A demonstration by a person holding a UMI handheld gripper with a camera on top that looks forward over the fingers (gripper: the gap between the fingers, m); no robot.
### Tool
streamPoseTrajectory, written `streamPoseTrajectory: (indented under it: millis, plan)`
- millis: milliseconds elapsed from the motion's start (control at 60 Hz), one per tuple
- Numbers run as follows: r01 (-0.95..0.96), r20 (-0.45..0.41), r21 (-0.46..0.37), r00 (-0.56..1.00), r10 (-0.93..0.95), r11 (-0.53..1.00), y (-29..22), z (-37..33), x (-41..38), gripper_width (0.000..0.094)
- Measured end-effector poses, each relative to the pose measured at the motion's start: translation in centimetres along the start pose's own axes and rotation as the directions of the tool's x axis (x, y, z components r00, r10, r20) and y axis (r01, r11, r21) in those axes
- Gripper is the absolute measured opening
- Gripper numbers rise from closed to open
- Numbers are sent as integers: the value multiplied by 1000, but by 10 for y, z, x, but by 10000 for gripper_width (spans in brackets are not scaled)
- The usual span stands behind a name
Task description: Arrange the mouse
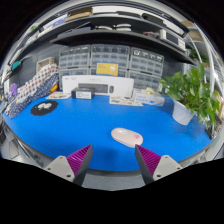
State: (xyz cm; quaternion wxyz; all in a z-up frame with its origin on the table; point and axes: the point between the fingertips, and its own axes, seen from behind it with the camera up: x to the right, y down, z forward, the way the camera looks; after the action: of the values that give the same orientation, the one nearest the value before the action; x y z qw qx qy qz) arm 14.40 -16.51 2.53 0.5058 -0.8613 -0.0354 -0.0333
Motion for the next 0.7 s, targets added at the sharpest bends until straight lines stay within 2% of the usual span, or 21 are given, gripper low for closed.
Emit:
streamPoseTrajectory:
  millis: [250, 450, 700]
  plan:
    - [-8, 31, -64, 999, 10, 998, 12, 53, 60, 852]
    - [-11, 75, -58, 997, 16, 998, -6, 92, 73, 831]
    - [-70, 72, -93, 994, 77, 993, -20, 123, 79, 692]
